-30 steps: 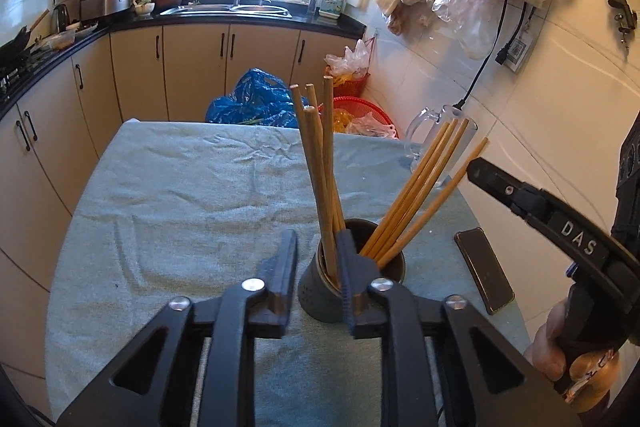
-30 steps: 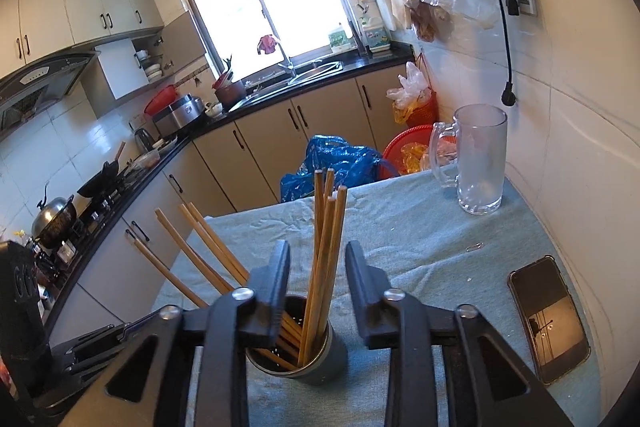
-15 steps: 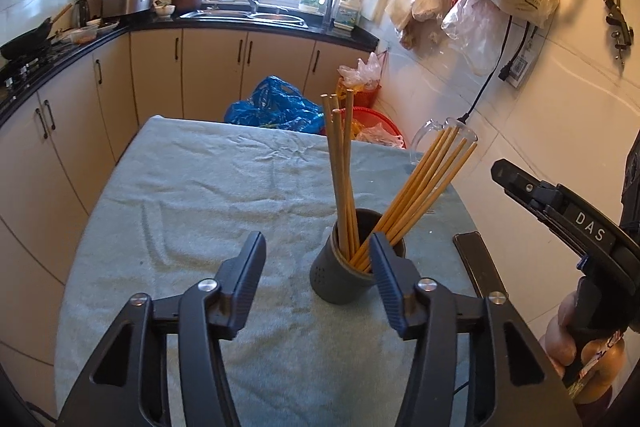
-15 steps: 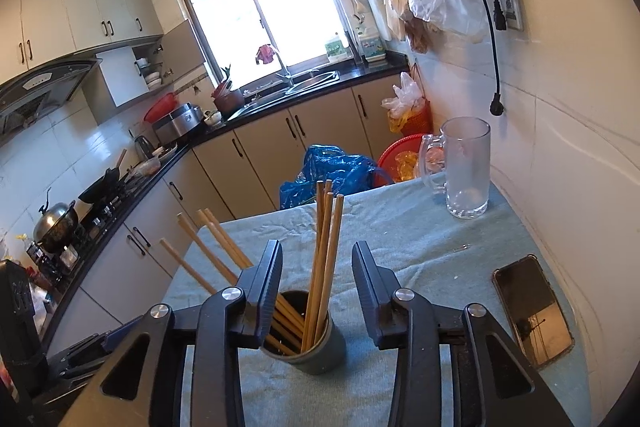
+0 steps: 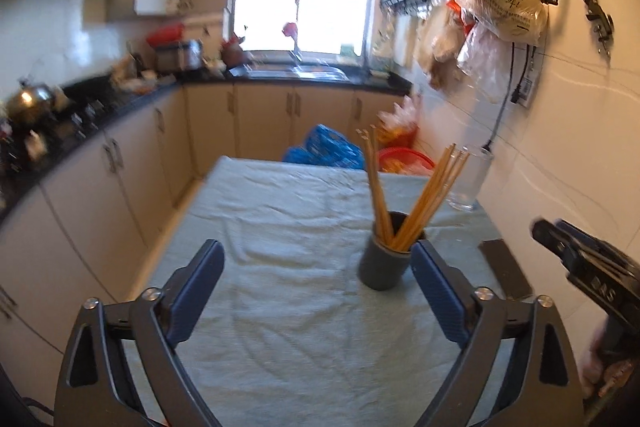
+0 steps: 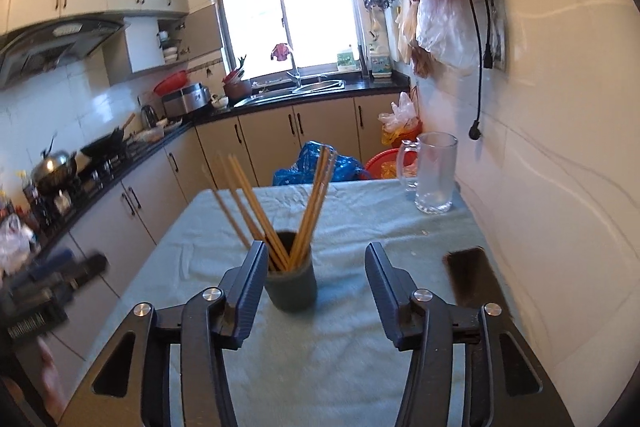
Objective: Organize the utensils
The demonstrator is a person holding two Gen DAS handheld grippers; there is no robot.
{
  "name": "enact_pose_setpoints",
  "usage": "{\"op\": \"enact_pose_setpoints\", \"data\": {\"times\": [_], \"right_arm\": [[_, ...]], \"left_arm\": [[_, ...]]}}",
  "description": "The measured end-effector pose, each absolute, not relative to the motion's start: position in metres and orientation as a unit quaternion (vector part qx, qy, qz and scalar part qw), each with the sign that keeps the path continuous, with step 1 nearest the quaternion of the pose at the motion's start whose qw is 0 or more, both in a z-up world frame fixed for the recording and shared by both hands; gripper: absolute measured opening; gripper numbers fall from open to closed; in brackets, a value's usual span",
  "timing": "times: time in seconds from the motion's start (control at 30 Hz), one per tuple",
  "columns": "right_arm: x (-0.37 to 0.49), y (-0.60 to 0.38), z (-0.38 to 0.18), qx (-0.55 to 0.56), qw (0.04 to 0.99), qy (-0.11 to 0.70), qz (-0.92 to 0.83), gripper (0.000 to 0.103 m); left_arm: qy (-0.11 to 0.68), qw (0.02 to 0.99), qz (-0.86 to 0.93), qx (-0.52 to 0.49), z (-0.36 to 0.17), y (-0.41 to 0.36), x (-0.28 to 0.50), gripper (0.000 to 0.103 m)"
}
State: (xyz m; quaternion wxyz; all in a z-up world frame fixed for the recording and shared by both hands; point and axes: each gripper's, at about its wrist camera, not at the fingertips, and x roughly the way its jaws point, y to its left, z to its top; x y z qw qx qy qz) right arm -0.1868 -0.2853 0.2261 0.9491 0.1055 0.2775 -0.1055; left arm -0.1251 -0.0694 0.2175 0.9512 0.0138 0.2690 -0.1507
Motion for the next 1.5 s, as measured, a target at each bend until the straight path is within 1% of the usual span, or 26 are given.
{"op": "enact_pose_setpoints", "data": {"times": [0.1,0.27,0.33,0.4,0.57,0.7,0.83,1.07,1.3,1.5], "right_arm": [[-0.211,-0.282,0.223,0.084,0.948,0.284,-0.115,0.056],[-0.248,-0.278,0.22,0.044,0.947,0.289,-0.136,0.061],[-0.262,-0.279,0.218,0.025,0.945,0.291,-0.146,0.065],[-0.274,-0.282,0.219,0.002,0.943,0.294,-0.159,0.065],[-0.301,-0.292,0.232,-0.078,0.932,0.292,-0.202,0.069],[-0.314,-0.304,0.249,-0.168,0.91,0.29,-0.245,0.077],[-0.32,-0.31,0.253,-0.209,0.893,0.295,-0.268,0.082],[-0.307,-0.286,0.221,-0.115,0.922,0.308,-0.204,0.082],[-0.279,-0.258,0.188,0.03,0.942,0.291,-0.162,0.082],[-0.275,-0.239,0.182,0.063,0.947,0.255,-0.184,0.083]], "left_arm": [[0.238,0.962,-0.128,0.029,0.224,-0.067,-0.151,0.103],[0.207,0.971,-0.097,0.068,0.23,-0.07,-0.191,0.103],[0.195,0.973,-0.092,0.08,0.23,-0.073,-0.206,0.103],[0.186,0.975,-0.093,0.085,0.231,-0.074,-0.217,0.103],[0.155,0.979,-0.096,0.096,0.226,-0.079,-0.244,0.103],[0.176,0.972,-0.121,0.097,0.219,-0.085,-0.246,0.103],[0.195,0.969,-0.125,0.089,0.21,-0.089,-0.244,0.103],[0.237,0.959,-0.134,0.083,0.194,-0.091,-0.232,0.103],[0.256,0.956,-0.129,0.063,0.186,-0.081,-0.221,0.103],[0.26,0.956,-0.124,0.055,0.183,-0.074,-0.214,0.103]]}}
